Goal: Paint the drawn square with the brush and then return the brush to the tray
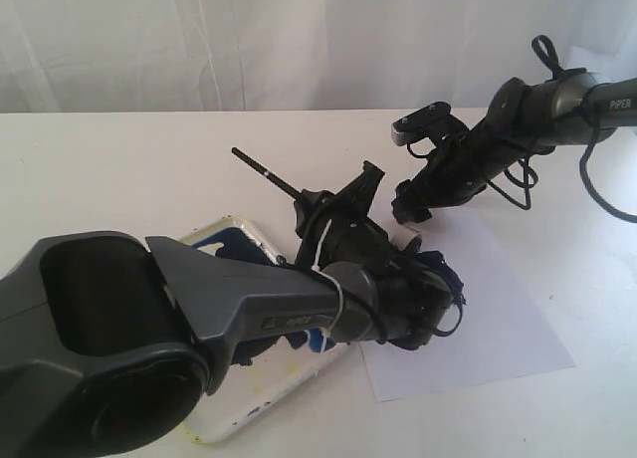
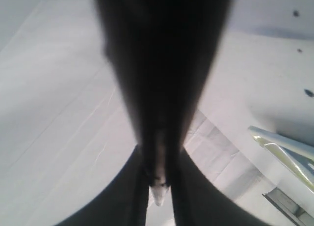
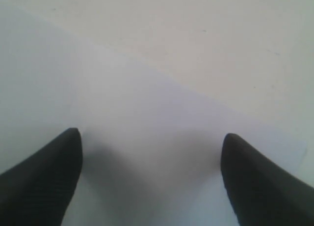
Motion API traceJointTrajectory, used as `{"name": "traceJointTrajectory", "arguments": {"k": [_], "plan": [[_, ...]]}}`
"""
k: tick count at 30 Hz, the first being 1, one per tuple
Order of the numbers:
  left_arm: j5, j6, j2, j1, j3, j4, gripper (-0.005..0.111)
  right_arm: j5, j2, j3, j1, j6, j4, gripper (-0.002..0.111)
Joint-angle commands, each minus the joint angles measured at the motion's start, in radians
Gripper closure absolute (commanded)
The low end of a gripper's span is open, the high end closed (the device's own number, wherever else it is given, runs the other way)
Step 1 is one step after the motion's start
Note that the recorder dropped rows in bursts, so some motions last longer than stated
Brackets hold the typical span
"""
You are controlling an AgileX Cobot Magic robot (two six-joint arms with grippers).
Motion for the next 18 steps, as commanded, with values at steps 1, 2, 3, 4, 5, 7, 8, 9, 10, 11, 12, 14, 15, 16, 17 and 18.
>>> {"name": "traceJointTrajectory", "arguments": {"k": [1, 2, 3, 4, 5, 7, 8, 9, 10, 11, 12, 14, 15, 16, 17, 18], "plan": [[0.035, -0.012, 0.001, 0.031, -0.005, 0.012, 0.107, 0.033, 0.030, 0.014, -0.002, 0.004, -0.016, 0.035], [0.043, -0.012, 0.001, 0.035, -0.005, 0.012, 0.107, 0.033, 0.030, 0.014, -0.002, 0.004, -0.016, 0.035], [0.055, -0.014, 0.001, 0.040, -0.005, 0.012, 0.107, 0.033, 0.030, 0.014, -0.002, 0.004, -0.016, 0.035], [0.062, -0.016, 0.001, 0.044, -0.005, 0.012, 0.107, 0.033, 0.030, 0.014, -0.002, 0.004, -0.016, 0.035], [0.068, -0.016, 0.001, 0.048, -0.005, 0.012, 0.107, 0.033, 0.030, 0.014, -0.002, 0.004, -0.016, 0.035], [0.073, -0.019, 0.001, 0.051, -0.005, 0.012, 0.107, 0.033, 0.030, 0.014, -0.002, 0.004, -0.016, 0.035], [0.064, -0.042, 0.001, 0.051, -0.005, 0.020, 0.107, 0.033, 0.030, 0.014, -0.002, 0.004, -0.016, 0.035], [0.056, -0.048, 0.001, 0.049, -0.005, 0.023, 0.107, 0.030, 0.030, 0.014, -0.002, 0.004, -0.016, 0.035], [0.035, -0.053, 0.001, 0.036, -0.005, 0.028, 0.107, 0.030, 0.030, 0.014, -0.002, 0.004, -0.016, 0.035], [0.024, -0.053, 0.001, 0.032, -0.005, 0.030, 0.107, 0.030, 0.030, 0.014, -0.002, 0.004, -0.016, 0.035], [0.003, -0.063, 0.001, 0.019, -0.005, 0.045, 0.107, 0.030, 0.030, 0.014, -0.002, 0.004, -0.016, 0.035], [-0.021, -0.076, 0.001, 0.005, -0.005, 0.066, 0.107, 0.030, 0.030, 0.014, -0.002, 0.004, -0.016, 0.035], [-0.024, -0.076, 0.001, 0.002, -0.005, 0.073, 0.107, 0.030, 0.030, 0.014, -0.002, 0.004, -0.016, 0.035], [-0.026, -0.076, 0.001, 0.000, -0.005, 0.072, 0.107, 0.030, 0.030, 0.014, -0.002, 0.004, -0.016, 0.035], [-0.034, -0.076, 0.001, 0.000, -0.005, 0.072, 0.107, 0.030, 0.030, 0.014, -0.002, 0.004, -0.016, 0.035], [-0.038, -0.076, 0.001, 0.000, -0.005, 0.072, 0.107, 0.030, 0.030, 0.014, -0.002, 0.004, -0.016, 0.035]]}}
